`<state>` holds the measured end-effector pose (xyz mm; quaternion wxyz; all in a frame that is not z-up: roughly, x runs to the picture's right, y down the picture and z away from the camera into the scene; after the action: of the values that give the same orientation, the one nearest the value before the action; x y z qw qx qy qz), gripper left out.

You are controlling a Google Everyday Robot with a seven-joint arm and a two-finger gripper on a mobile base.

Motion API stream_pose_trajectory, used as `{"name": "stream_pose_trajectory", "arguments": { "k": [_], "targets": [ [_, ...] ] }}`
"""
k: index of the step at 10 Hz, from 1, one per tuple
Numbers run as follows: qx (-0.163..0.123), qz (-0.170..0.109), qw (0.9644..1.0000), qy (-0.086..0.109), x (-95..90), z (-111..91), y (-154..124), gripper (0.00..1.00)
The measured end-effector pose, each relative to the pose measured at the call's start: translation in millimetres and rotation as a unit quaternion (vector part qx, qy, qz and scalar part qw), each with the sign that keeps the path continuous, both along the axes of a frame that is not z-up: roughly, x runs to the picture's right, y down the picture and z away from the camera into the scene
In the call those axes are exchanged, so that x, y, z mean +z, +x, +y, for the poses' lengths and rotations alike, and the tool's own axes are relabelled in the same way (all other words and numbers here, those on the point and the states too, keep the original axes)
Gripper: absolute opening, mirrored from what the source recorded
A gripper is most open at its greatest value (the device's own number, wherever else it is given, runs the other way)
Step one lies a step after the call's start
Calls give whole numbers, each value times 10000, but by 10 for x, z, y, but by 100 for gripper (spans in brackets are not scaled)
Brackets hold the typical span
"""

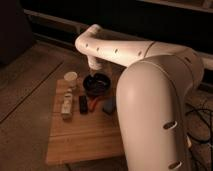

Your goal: Move the arm in a circular motion

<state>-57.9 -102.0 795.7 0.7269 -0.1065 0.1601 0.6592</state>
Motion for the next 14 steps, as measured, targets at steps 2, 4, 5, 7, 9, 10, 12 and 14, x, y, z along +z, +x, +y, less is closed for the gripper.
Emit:
{"name": "stream_pose_trajectory", "arguments": {
  "k": [2, 4, 5, 7, 9, 10, 12, 14],
  "targets": [
    [-293, -474, 9984, 95, -48, 1, -564, 65],
    [-404, -958, 9946, 32, -148, 176, -1099, 65],
    [-493, -1161, 9920, -44, -220, 343, -1335, 65],
    [-668, -1337, 9885, -228, -383, 805, -1552, 65],
    [-862, -1221, 9882, -334, -512, 1190, -1467, 65],
    [-923, -1019, 9899, -352, -562, 1342, -1277, 65],
    [-822, -606, 9938, -428, -593, 1459, -864, 65],
    [-365, -7, 9975, -611, -589, 1500, -210, 65]
  ]
}}
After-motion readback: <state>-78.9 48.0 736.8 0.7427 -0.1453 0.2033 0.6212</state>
